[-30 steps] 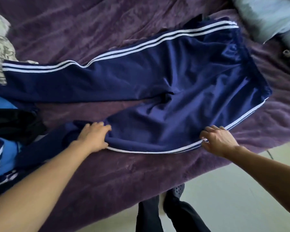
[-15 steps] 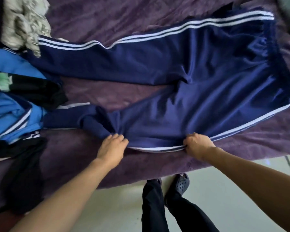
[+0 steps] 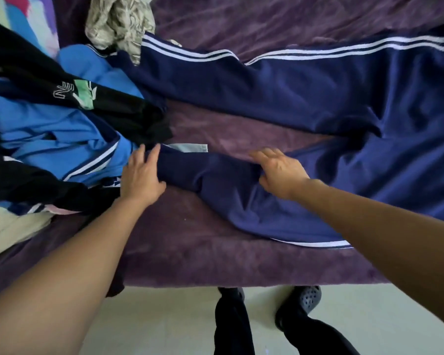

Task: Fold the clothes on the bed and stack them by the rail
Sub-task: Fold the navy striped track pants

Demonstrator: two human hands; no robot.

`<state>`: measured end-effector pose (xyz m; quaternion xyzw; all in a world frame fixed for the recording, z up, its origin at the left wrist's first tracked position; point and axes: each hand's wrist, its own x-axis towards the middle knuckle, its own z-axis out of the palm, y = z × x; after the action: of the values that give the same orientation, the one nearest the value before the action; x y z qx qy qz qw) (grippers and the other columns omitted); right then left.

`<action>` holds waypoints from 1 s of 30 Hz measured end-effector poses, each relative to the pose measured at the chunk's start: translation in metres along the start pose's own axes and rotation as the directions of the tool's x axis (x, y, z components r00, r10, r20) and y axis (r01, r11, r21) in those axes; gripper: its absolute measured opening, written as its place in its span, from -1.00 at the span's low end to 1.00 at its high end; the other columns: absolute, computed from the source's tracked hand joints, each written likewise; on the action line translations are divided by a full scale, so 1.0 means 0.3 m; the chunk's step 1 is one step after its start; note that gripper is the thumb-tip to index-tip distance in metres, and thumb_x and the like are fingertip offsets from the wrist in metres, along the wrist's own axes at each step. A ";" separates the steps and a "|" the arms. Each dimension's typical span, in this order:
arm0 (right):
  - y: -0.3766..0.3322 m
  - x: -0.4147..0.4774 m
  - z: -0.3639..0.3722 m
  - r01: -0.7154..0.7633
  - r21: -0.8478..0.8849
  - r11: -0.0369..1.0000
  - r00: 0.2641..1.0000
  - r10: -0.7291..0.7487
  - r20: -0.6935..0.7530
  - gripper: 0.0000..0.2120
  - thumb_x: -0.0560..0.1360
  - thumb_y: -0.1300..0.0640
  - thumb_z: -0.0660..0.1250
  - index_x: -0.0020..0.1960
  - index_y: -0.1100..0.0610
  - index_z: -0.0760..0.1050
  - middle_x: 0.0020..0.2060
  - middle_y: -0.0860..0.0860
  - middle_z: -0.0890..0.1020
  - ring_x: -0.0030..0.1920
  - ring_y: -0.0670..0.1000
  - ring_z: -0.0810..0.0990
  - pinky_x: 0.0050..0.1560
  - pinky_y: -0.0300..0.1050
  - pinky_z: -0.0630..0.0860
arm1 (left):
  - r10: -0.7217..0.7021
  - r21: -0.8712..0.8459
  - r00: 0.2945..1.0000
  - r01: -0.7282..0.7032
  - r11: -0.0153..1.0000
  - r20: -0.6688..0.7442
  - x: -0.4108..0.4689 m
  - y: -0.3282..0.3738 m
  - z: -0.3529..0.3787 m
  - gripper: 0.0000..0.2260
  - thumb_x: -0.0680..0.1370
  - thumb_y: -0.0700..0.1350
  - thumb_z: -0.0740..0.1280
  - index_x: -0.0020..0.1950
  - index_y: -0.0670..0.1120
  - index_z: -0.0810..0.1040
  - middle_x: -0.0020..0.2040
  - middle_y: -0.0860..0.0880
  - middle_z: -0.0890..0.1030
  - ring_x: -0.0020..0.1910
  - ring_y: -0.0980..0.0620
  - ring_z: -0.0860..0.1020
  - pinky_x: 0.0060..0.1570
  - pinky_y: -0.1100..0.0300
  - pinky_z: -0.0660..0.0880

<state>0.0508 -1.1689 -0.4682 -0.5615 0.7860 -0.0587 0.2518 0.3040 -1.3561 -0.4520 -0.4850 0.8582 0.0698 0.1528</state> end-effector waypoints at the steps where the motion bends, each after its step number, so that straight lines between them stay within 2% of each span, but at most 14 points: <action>1: -0.026 0.046 0.009 -0.026 0.009 1.000 0.998 0.025 0.066 -0.38 0.42 0.18 0.31 0.46 0.03 0.26 0.38 0.04 0.38 0.38 0.12 0.32 0.17 0.05 0.42 | 0.027 0.025 0.997 -0.029 0.999 0.068 0.051 -0.010 0.011 -0.24 0.41 -0.08 0.47 0.52 -0.02 0.16 0.51 -0.19 0.14 0.48 -0.22 0.13 0.38 -0.10 0.20; 2: -0.047 0.084 0.017 -0.060 0.004 0.998 0.989 0.058 0.135 -0.42 0.41 0.17 0.32 0.41 0.03 0.32 0.33 0.07 0.43 0.34 0.15 0.37 0.16 0.05 0.43 | 0.058 0.032 0.991 -0.062 0.998 0.123 0.093 -0.019 0.020 -0.32 0.41 -0.08 0.46 0.48 -0.01 0.26 0.50 -0.18 0.18 0.48 -0.20 0.14 0.36 -0.09 0.22; 4: -0.069 0.136 0.030 -0.112 0.005 0.994 0.977 0.109 0.182 -0.67 0.43 0.11 0.31 0.19 0.08 0.50 0.12 0.15 0.58 0.16 0.23 0.52 0.05 0.05 0.50 | 0.125 -0.070 0.980 -0.115 0.991 0.158 0.154 -0.038 0.021 -0.66 0.42 -0.12 0.42 0.19 -0.06 0.53 0.30 -0.17 0.46 0.31 -0.18 0.38 0.19 -0.01 0.37; 6: -0.070 0.157 0.014 -0.178 0.051 0.983 0.981 0.173 0.088 -0.76 0.47 0.10 0.29 0.09 0.14 0.56 0.05 0.20 0.62 0.08 0.26 0.55 -0.01 0.04 0.51 | 0.130 -0.349 0.982 -0.075 0.934 0.136 0.180 -0.075 -0.018 -0.91 0.41 -0.18 0.39 -0.13 -0.06 0.53 -0.06 -0.14 0.59 -0.02 -0.16 0.53 -0.09 0.06 0.43; 8: -0.058 0.183 -0.027 -0.294 0.054 0.954 0.952 0.297 -0.075 -0.75 0.49 0.09 0.27 0.11 0.16 0.55 0.06 0.24 0.62 0.07 0.29 0.55 -0.01 0.05 0.48 | 0.111 -0.571 0.986 -0.019 0.821 0.127 0.209 -0.135 -0.093 -0.90 0.38 -0.22 0.39 -0.23 -0.07 0.49 -0.29 -0.07 0.55 -0.25 -0.07 0.50 -0.25 0.13 0.39; 10: -0.048 0.232 -0.070 -0.406 0.043 0.913 0.891 0.406 -0.204 -0.75 0.51 0.08 0.25 0.12 0.15 0.54 0.05 0.27 0.60 0.06 0.30 0.54 -0.02 0.06 0.45 | 0.061 -0.627 0.993 0.014 0.779 0.097 0.266 -0.208 -0.177 -0.88 0.33 -0.23 0.44 -0.26 -0.07 0.52 -0.38 -0.02 0.53 -0.37 0.03 0.46 -0.38 0.21 0.37; 13: -0.089 0.316 -0.094 -0.451 0.010 0.893 0.858 0.436 -0.270 -0.69 0.51 0.13 0.22 0.24 0.13 0.47 0.15 0.22 0.53 0.17 0.27 0.45 0.07 0.11 0.39 | -0.025 -0.579 0.981 0.135 0.804 0.194 0.376 -0.302 -0.272 -0.73 0.29 -0.22 0.52 -0.12 -0.04 0.51 -0.25 -0.09 0.58 -0.37 -0.08 0.55 -0.47 0.21 0.51; 15: -0.146 0.342 -0.069 -0.424 -0.041 0.905 0.866 0.391 -0.312 -0.58 0.49 0.15 0.24 0.35 0.10 0.39 0.29 0.19 0.43 0.28 0.24 0.36 0.15 0.16 0.34 | -0.117 -0.297 0.973 0.174 0.939 0.199 0.421 -0.336 -0.279 -0.52 0.30 -0.09 0.56 0.13 -0.05 0.45 0.02 -0.20 0.58 -0.10 -0.22 0.61 -0.15 -0.02 0.59; 17: -0.209 0.332 -0.014 -0.356 -0.082 0.931 0.891 0.312 -0.328 -0.51 0.50 0.11 0.26 0.42 0.06 0.32 0.43 0.17 0.30 0.42 0.21 0.25 0.22 0.17 0.29 | -0.153 -0.108 0.984 0.162 0.981 0.095 0.408 -0.331 -0.242 -0.45 0.38 0.11 0.49 0.23 -0.08 0.37 0.16 -0.27 0.54 0.13 -0.30 0.53 0.06 -0.09 0.47; 20: -0.272 0.278 0.108 -0.255 -0.098 0.962 0.932 0.217 -0.291 -0.46 0.52 0.01 0.28 0.47 0.06 0.28 0.50 0.17 0.21 0.50 0.20 0.16 0.29 0.19 0.26 | -0.123 -0.138 0.991 0.131 0.982 0.059 0.320 -0.258 -0.124 -0.44 0.47 0.27 0.28 0.27 -0.10 0.34 0.14 -0.29 0.56 0.13 -0.30 0.52 0.00 -0.06 0.43; 23: -0.284 0.224 0.229 -0.282 -0.059 0.957 0.957 0.277 -0.080 -0.47 0.59 -0.11 0.14 0.52 0.01 0.19 0.53 0.10 0.14 0.53 0.11 0.08 0.36 0.11 0.21 | -0.072 -0.193 0.989 0.097 0.976 0.133 0.239 -0.190 -0.006 -0.33 0.45 0.16 0.39 0.45 0.00 0.19 0.17 -0.23 0.54 0.12 -0.27 0.53 -0.09 -0.02 0.43; 26: -0.266 0.203 0.250 -0.309 0.014 0.951 0.950 0.309 -0.040 -0.47 0.60 -0.14 0.12 0.51 0.02 0.20 0.53 0.08 0.15 0.53 0.09 0.08 0.38 0.08 0.20 | 0.106 -0.082 0.987 -0.096 0.992 0.120 0.181 -0.167 0.054 -0.22 0.41 0.10 0.45 0.49 0.06 0.10 0.18 -0.17 0.46 0.14 -0.22 0.48 -0.04 -0.05 0.43; 28: -0.261 0.174 0.217 -0.261 0.040 0.964 0.956 0.264 -0.127 -0.46 0.55 -0.07 0.28 0.46 0.10 0.32 0.47 0.17 0.28 0.48 0.19 0.22 0.32 0.13 0.29 | 0.275 0.116 0.953 -0.289 0.950 0.125 0.141 -0.182 0.075 -0.23 0.42 0.06 0.43 0.49 0.03 0.05 0.18 -0.13 0.44 0.16 -0.16 0.45 0.03 -0.04 0.40; 30: -0.251 0.128 0.182 -0.191 0.012 0.982 0.956 0.189 -0.224 -0.46 0.44 -0.02 0.40 0.35 0.19 0.44 0.36 0.23 0.41 0.35 0.28 0.39 0.19 0.17 0.41 | 0.335 0.249 0.931 -0.363 0.898 0.149 0.131 -0.214 0.073 -0.32 0.48 -0.11 0.33 0.49 0.00 0.04 0.18 -0.11 0.46 0.18 -0.12 0.44 0.09 -0.01 0.38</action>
<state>0.1309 -1.2207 -0.4998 -0.4745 0.8599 -0.0934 0.1634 0.3440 -1.4155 -0.4838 -0.2935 0.9236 0.0022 0.2468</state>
